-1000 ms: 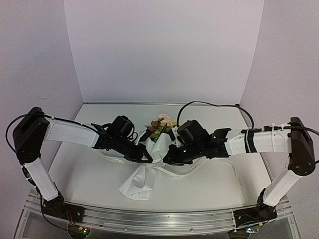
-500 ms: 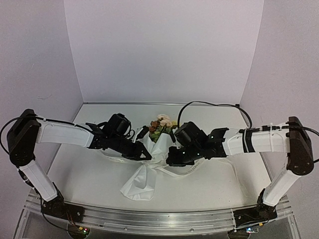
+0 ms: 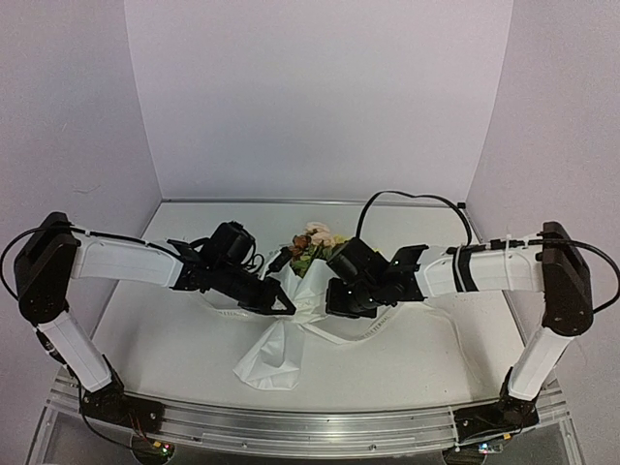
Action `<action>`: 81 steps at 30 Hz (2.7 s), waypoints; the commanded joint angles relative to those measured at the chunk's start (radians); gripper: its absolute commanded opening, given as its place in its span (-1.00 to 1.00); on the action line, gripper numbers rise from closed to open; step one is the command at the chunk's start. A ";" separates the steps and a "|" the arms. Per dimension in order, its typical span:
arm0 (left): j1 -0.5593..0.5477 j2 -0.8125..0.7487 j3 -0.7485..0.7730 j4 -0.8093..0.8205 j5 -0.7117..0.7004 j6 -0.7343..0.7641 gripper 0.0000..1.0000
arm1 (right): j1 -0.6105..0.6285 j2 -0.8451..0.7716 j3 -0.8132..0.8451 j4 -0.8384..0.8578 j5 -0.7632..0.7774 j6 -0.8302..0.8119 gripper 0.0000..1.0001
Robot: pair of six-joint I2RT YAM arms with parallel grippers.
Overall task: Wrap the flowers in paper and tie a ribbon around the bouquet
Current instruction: Place the left side of the half-tied ribbon on the folded bouquet, then pick up the right side of the half-tied ribbon from the folded bouquet.
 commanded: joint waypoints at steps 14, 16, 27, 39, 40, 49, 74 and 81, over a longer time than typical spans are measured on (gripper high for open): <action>-0.006 0.102 0.016 0.038 -0.128 -0.085 -1.00 | -0.001 -0.035 -0.019 -0.010 0.007 0.055 -0.45; -0.006 0.099 0.011 0.045 -0.124 -0.086 -1.00 | -0.002 -0.064 -0.046 -0.013 0.014 0.065 -0.20; -0.007 0.091 0.018 0.050 -0.104 -0.072 -1.00 | -0.200 -0.269 -0.272 -0.132 0.086 0.176 0.00; -0.008 0.090 0.012 0.065 -0.090 -0.071 -1.00 | -0.375 -0.090 -0.197 -0.158 0.067 0.153 0.05; -0.008 0.090 0.012 0.066 -0.090 -0.072 -1.00 | -0.384 -0.077 -0.198 -0.156 0.068 0.156 0.04; -0.008 0.089 0.010 0.073 -0.083 -0.068 -1.00 | -0.438 0.029 -0.130 -0.123 0.072 0.135 -0.20; -0.012 0.051 0.042 0.030 -0.039 0.001 -1.00 | -0.420 0.022 -0.074 -0.135 0.088 0.137 -0.06; -0.012 0.044 0.029 0.037 -0.040 -0.003 -1.00 | -0.438 0.064 -0.041 -0.125 0.060 0.150 0.04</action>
